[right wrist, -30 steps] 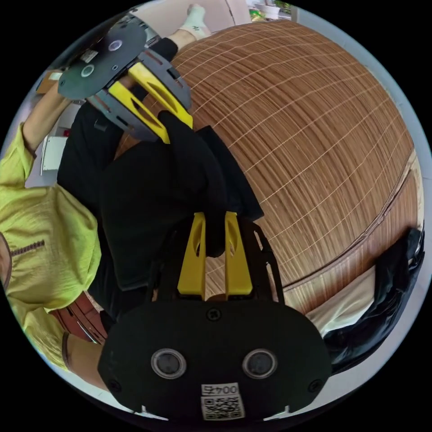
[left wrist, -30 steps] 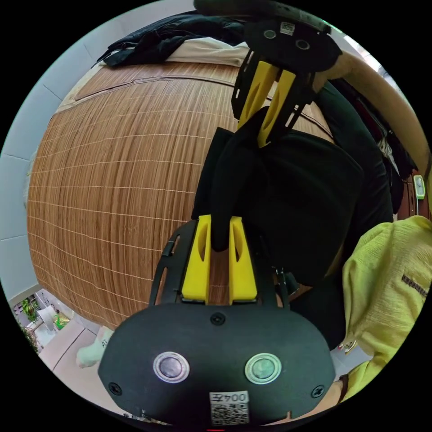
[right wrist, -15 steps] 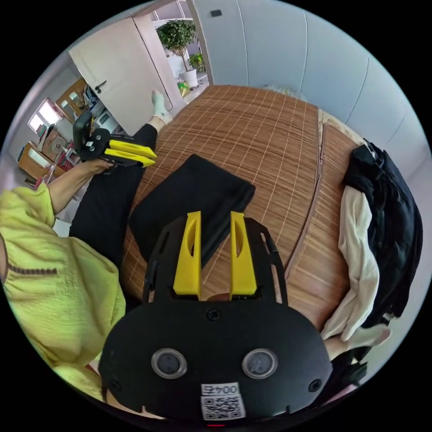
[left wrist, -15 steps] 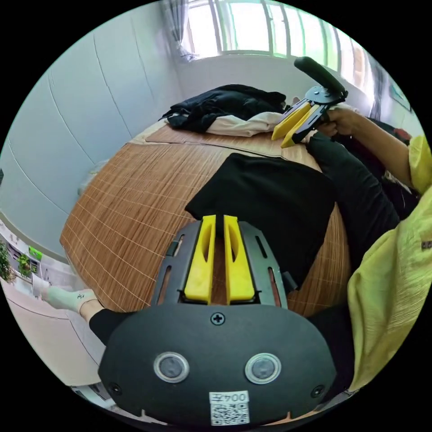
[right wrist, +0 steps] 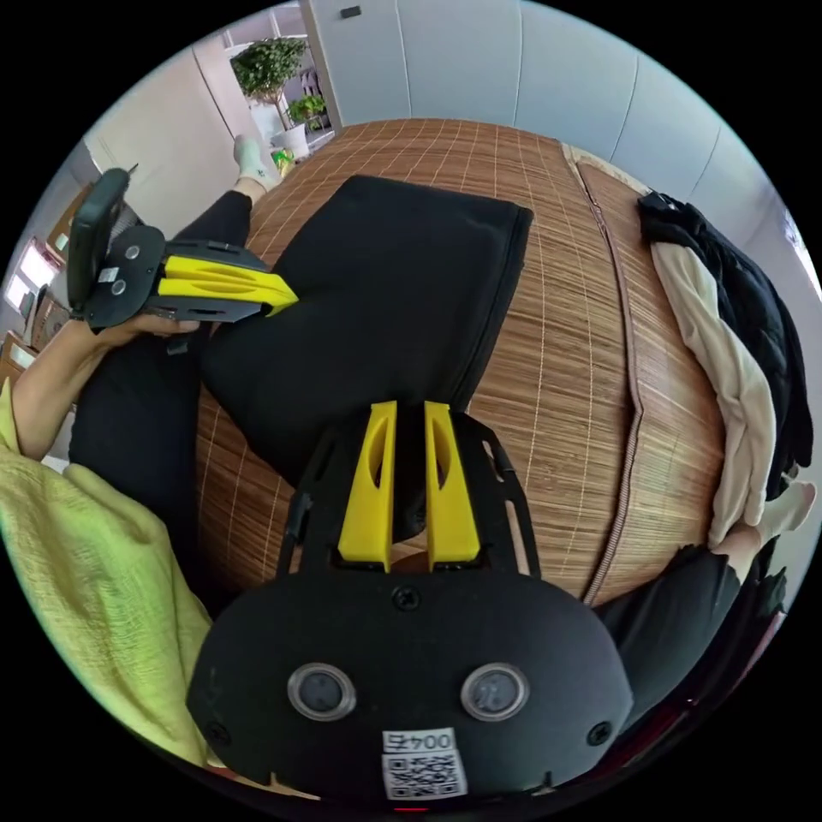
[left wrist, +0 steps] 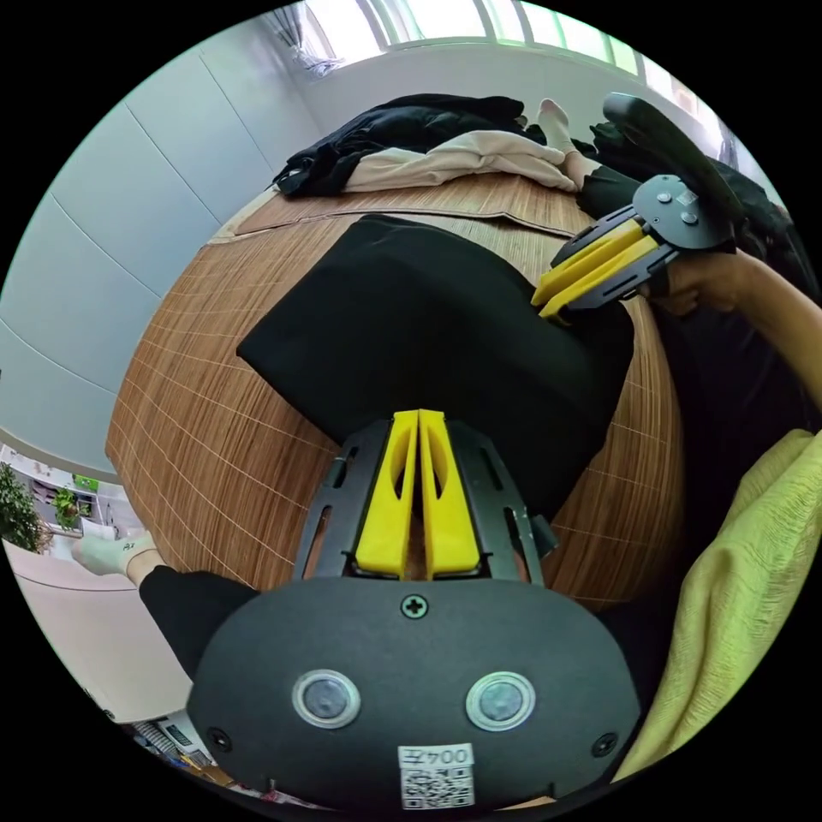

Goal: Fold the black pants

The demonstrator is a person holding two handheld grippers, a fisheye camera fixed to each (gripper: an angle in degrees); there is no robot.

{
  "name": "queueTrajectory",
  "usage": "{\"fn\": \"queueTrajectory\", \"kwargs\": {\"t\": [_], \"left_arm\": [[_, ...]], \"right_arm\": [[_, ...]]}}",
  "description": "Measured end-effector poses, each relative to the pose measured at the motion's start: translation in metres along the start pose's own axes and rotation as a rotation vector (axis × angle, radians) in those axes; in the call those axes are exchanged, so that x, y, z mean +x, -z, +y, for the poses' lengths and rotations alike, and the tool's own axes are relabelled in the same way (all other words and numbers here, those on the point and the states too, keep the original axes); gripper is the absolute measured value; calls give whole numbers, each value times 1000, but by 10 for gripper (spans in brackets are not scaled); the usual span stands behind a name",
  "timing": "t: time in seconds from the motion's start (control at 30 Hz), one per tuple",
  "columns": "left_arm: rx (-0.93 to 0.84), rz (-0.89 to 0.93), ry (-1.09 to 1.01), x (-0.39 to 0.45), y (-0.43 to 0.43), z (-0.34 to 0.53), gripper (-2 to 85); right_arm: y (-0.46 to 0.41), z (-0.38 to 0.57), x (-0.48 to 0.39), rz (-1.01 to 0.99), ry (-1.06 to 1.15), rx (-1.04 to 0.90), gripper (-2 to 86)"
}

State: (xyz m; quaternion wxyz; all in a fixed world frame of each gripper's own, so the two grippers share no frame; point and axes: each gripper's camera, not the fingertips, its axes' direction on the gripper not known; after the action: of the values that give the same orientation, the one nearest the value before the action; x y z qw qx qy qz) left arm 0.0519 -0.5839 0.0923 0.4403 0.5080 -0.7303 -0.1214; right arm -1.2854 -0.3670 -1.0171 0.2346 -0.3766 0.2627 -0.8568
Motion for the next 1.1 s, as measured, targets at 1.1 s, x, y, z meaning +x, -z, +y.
{"fn": "queueTrajectory", "kwargs": {"t": [1.1], "left_arm": [[-21, 180, 209, -1, -9, 117, 57]], "right_arm": [[62, 155, -146, 225, 159, 180, 30]]}}
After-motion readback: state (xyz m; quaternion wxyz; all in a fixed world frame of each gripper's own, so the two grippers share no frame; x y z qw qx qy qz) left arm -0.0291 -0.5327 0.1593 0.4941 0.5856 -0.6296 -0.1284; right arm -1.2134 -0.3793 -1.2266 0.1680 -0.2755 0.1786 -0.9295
